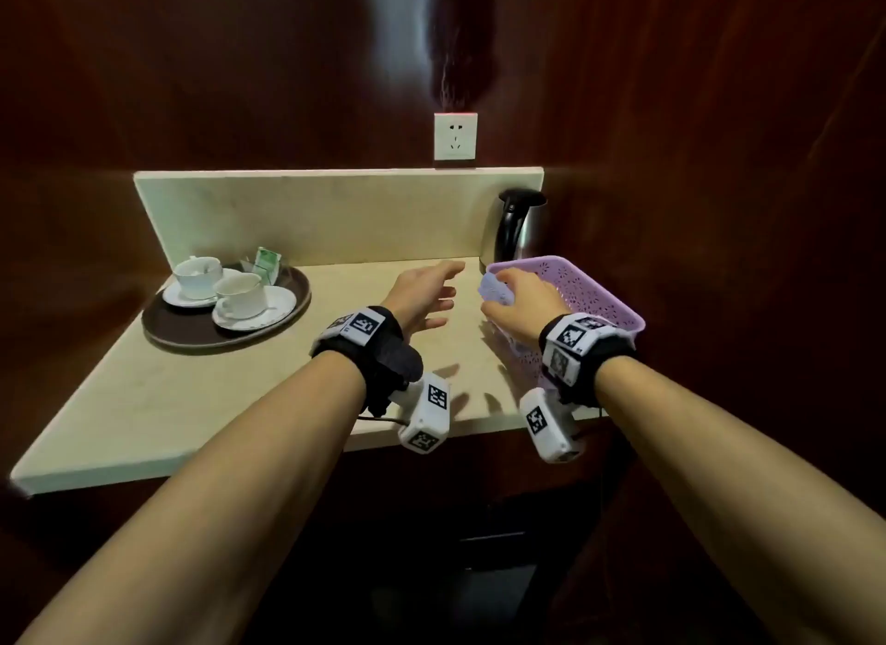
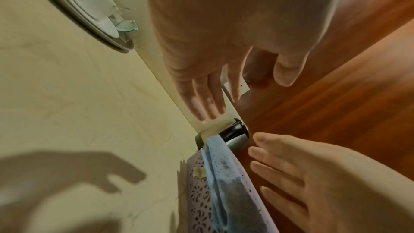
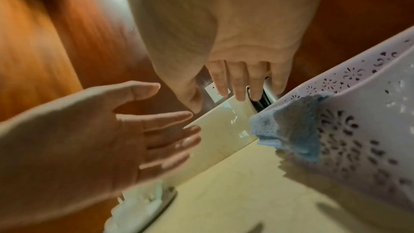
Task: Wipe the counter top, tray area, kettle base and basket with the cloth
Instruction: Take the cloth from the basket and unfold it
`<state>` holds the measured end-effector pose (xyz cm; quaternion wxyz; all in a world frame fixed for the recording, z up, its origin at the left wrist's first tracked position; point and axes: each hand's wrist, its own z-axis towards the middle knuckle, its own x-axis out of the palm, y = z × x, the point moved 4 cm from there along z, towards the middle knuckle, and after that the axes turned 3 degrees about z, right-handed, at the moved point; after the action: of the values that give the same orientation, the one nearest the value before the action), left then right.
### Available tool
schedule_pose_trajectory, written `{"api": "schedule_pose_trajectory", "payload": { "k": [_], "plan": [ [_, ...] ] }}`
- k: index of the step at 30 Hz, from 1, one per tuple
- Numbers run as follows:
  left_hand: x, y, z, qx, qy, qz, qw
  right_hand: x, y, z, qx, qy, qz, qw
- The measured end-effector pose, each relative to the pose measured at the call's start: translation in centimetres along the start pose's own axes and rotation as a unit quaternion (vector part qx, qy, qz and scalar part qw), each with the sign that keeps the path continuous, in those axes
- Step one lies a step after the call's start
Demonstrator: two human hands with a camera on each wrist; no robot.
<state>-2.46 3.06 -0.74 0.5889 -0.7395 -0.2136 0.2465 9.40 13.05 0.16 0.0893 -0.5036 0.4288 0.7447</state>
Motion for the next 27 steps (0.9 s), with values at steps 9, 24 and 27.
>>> {"api": "schedule_pose_trajectory", "payload": {
  "k": [9, 24, 27],
  "plan": [
    [3.2, 2.1, 4.9, -0.055, 0.008, 0.047, 0.997, 0.8, -3.5, 5.6, 0.039, 0.057, -0.019, 0.997],
    [7.8, 4.1, 7.3, -0.135, 0.027, 0.034, 0.99, 2.9, -5.5, 7.2, 0.002, 0.16, -0.01, 0.987],
    [7.8, 4.1, 7.3, -0.134, 0.019, 0.032, 0.99, 2.6, -5.8, 6.8, -0.013, 0.163, 0.008, 0.986]
  ]
}}
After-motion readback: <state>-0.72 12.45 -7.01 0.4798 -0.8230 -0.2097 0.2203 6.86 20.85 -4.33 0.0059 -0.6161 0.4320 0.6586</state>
